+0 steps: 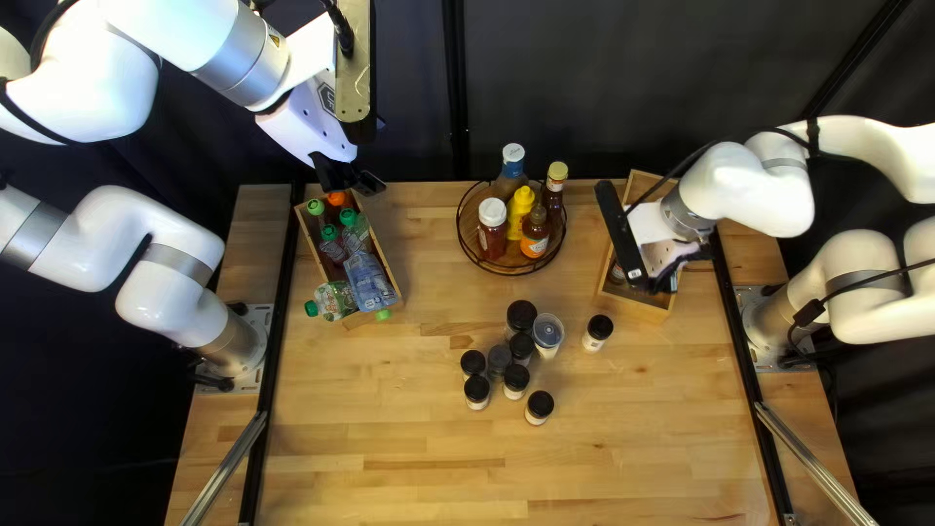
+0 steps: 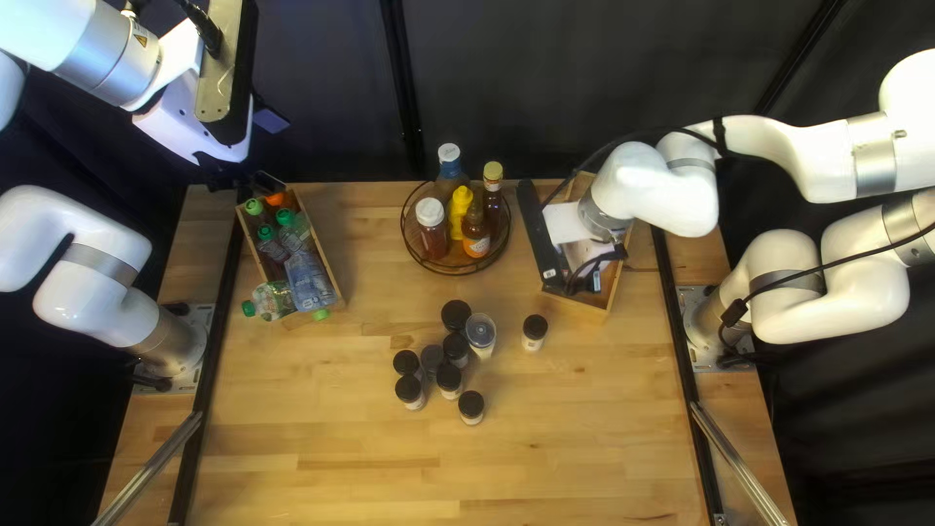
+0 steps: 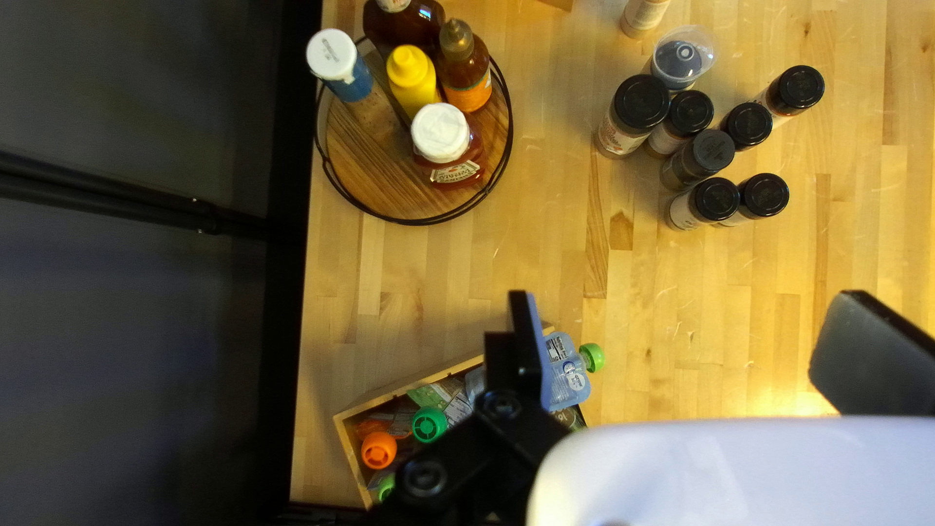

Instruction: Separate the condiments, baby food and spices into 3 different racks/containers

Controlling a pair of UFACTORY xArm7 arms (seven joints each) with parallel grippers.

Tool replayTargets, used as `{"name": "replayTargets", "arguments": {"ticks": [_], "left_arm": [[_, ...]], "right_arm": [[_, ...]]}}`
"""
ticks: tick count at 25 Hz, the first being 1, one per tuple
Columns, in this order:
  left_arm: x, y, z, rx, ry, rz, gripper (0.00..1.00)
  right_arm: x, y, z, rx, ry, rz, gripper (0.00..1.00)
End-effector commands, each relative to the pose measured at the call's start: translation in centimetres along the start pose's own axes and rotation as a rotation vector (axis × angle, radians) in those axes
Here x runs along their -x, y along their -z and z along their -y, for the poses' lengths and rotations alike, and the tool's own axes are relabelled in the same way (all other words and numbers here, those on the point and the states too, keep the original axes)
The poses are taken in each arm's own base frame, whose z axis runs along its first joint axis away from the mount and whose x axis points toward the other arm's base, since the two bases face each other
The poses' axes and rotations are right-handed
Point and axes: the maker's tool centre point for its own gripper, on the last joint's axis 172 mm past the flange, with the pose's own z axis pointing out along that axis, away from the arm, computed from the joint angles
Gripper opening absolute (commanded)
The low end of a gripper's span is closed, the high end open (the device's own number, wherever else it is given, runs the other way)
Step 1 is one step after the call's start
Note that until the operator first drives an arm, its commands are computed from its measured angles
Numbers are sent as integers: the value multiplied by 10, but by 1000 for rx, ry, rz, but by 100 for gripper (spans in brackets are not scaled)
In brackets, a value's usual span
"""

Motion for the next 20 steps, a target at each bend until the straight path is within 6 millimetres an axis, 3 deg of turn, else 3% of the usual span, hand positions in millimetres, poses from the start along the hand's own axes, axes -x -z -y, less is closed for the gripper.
{"name": "replayTargets", "arguments": {"ticks": [1,9,18,19,20], "left_arm": [[0,0,0,0,0,0,100],[0,0,0,0,0,0,100],[0,0,0,0,0,0,100],[0,0,0,0,0,0,100],[0,0,0,0,0,0,100]], "right_arm": [[-11,-22,16,2,22,16,100],[-15,-67,3,28,55,94,100],[-6,-82,-4,21,50,137,100],[-7,-82,-4,20,50,138,81],[-7,-81,-3,20,51,138,5]]}}
